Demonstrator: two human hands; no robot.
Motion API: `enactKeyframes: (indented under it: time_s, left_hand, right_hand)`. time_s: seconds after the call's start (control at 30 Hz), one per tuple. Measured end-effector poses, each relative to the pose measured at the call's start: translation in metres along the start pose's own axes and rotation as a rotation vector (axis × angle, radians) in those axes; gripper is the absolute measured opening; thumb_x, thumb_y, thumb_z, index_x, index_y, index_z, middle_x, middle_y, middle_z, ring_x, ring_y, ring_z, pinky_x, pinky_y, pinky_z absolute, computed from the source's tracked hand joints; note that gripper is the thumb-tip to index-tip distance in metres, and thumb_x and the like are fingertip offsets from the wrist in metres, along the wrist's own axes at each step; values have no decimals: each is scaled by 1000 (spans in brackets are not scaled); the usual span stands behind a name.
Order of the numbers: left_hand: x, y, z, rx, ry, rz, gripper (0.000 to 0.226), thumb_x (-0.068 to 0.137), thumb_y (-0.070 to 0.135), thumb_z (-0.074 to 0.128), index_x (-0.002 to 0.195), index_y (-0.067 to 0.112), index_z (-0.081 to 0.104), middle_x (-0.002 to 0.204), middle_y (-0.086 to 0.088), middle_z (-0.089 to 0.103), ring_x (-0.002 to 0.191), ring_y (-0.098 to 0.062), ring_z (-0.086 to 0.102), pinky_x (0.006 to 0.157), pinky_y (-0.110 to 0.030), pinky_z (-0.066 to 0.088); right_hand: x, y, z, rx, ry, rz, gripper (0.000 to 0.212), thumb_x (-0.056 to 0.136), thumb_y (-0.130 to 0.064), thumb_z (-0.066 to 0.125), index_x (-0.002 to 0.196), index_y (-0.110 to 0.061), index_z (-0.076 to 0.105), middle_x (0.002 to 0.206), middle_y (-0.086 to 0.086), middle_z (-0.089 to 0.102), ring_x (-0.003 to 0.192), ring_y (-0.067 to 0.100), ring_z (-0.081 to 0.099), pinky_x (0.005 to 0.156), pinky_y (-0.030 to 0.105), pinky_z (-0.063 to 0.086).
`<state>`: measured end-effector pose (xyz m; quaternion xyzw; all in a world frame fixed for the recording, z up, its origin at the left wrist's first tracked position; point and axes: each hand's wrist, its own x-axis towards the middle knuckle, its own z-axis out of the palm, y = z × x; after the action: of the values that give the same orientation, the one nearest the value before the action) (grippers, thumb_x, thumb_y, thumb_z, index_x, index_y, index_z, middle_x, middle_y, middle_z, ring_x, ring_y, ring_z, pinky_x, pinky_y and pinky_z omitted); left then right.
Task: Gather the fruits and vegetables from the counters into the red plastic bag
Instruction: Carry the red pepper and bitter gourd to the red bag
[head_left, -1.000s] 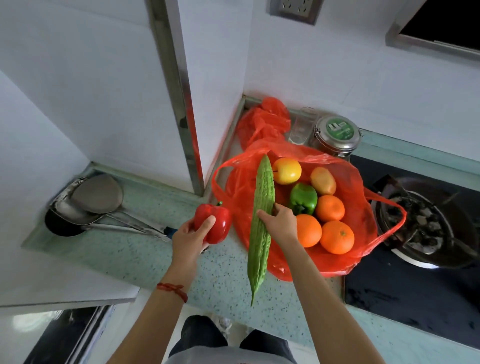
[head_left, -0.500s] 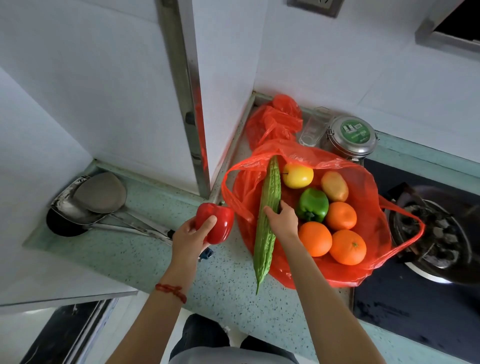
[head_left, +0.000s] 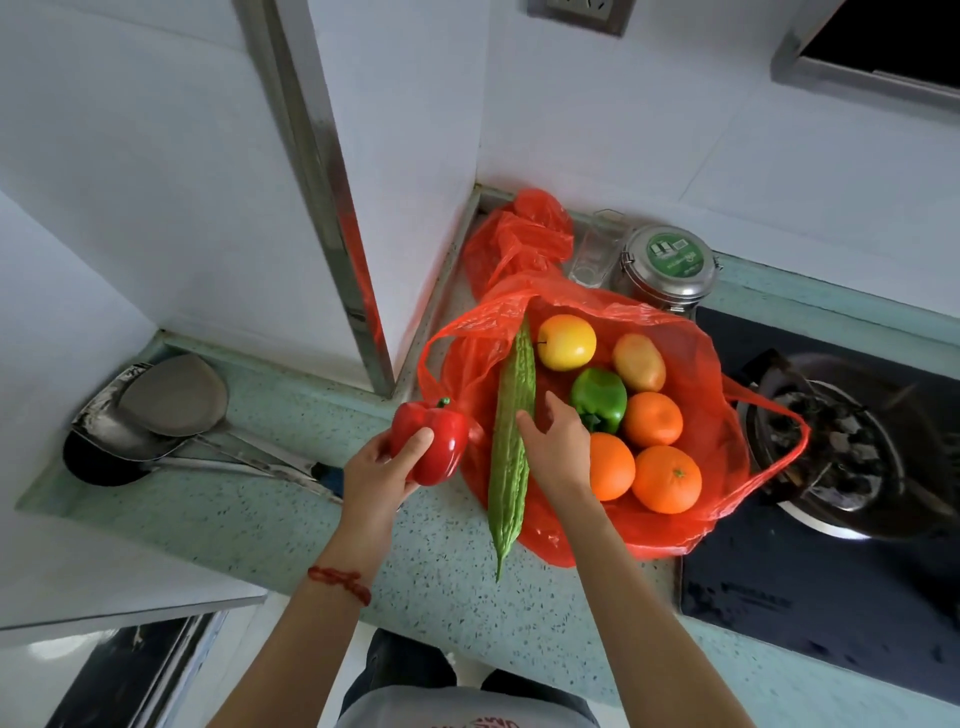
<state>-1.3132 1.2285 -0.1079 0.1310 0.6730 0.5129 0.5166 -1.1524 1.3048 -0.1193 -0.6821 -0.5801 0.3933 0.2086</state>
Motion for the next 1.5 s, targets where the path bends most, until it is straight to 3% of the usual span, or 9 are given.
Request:
enactKeyframes:
  time_s: [0.23,0.4,0.53,0.7,0.8,1.0,1.2,1.4,1.5]
  left_hand:
    - [-5,7,51,85,-113,74,48,75,24,72,116,7,57,112,-11,59,95,-23,62,64,-20,56]
    - [-1,9,101,188,-214,139,45,59,33,83,96,19,61,101,-7,65,95,-24,64,79,-39,55]
    - [-2,5,147,374,-260,255,47,64,31,82,104,12,64,97,-6,66,89,-20,62,71,-29,47]
    - [-7,-7,190,561,-304,334,54,66,37,79,109,11,62,103,-6,63,98,-24,59,82,-33,45]
    - [-10,-12,207,622,-333,376,54,68,40,77,111,11,61,109,-9,64,102,-25,58,81,-28,40]
    - [-12,-15,217,666,-343,411,60,68,36,78,116,9,57,115,-10,62,105,-24,56,80,-23,35]
    - [-2,-16,203,689,-285,456,62,62,31,83,114,8,58,114,-11,59,107,-27,54,82,-27,36]
    - [9,-22,189,708,-225,394,61,62,36,82,112,10,59,109,-11,60,101,-26,56,78,-27,37]
    - [12,-28,186,715,-238,333,56,64,41,79,107,10,62,102,-9,66,95,-24,60,75,-28,40]
  right_hand:
    - [-23,19,-55,-74,166,-125,53,91,-30,55,138,-9,39,143,9,41,134,22,34,107,31,29]
    - [-34,44,-96,-144,251,-121,52,92,-30,54,137,-9,40,144,9,40,134,24,32,106,33,30]
    - [-40,64,-120,-125,310,-87,51,92,-30,53,137,-11,40,142,7,41,133,22,34,104,31,31]
    - [-43,86,-142,-103,348,-31,53,91,-34,53,138,-13,39,143,5,41,134,19,33,105,29,30]
    - [-41,93,-149,-81,376,-17,52,92,-32,52,138,-12,40,143,5,42,133,19,35,103,27,30]
    - [-36,100,-154,-57,383,-10,51,92,-30,53,137,-11,41,142,5,43,132,19,36,101,25,29]
    - [-28,103,-149,-35,357,-12,51,91,-31,54,136,-10,43,140,6,46,130,21,40,104,36,38]
    - [-20,102,-140,-37,314,-20,51,91,-31,53,137,-12,41,141,5,44,132,19,37,100,24,30]
    - [-18,102,-137,-23,304,-20,50,91,-32,54,137,-13,42,141,4,45,132,18,38,103,28,32]
